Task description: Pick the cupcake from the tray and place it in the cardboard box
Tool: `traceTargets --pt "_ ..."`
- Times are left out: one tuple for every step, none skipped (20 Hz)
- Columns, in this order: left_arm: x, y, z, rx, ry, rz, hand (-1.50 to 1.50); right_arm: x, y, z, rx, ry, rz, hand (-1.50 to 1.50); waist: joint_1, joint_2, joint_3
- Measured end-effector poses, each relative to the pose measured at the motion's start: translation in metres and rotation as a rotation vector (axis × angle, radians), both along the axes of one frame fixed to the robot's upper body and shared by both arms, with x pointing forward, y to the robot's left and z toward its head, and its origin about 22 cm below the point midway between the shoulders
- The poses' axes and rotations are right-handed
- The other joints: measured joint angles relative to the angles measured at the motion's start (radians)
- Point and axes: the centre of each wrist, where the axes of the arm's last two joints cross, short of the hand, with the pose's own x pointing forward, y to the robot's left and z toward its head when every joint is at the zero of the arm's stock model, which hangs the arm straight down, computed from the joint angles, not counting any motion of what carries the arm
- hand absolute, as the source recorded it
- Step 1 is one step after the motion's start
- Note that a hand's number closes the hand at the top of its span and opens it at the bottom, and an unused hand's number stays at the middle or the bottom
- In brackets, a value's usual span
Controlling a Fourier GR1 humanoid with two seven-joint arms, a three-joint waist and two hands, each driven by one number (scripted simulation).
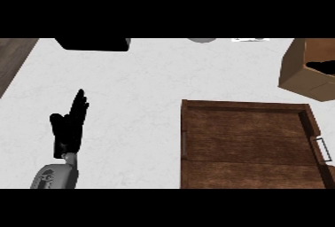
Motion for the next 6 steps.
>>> traceTargets --pt "-0.004 0.002 -0.003 0.001 0.001 0.002 0.00 -0.002 -0.004 -0.003 0.043 -0.027 0.013 -1.50 -0.002 -0.001 0.000" --pt "-0.003 0.002 -0.003 0.000 0.003 0.004 0.00 -0.003 -0.006 -0.003 0.092 -0.049 0.024 -1.50 -0.005 -0.002 0.000" --pt "-0.004 0.001 -0.003 0.000 0.008 0.006 0.00 -0.004 -0.009 -0.005 0.137 -0.067 0.033 -1.50 -0.008 -0.004 0.000" --pt "-0.007 0.004 -0.003 0.001 0.009 0.004 0.00 -0.006 -0.014 -0.003 0.185 -0.088 0.035 -1.50 -0.007 -0.004 0.000" --pt "-0.005 0.005 -0.002 0.001 0.009 0.007 0.00 -0.009 -0.020 -0.001 0.223 -0.108 0.041 -1.50 -0.009 -0.004 0.000" --pt "-0.006 0.009 -0.002 0.004 0.013 0.008 0.00 -0.013 -0.027 -0.001 0.259 -0.125 0.038 -1.50 -0.011 -0.004 0.000"
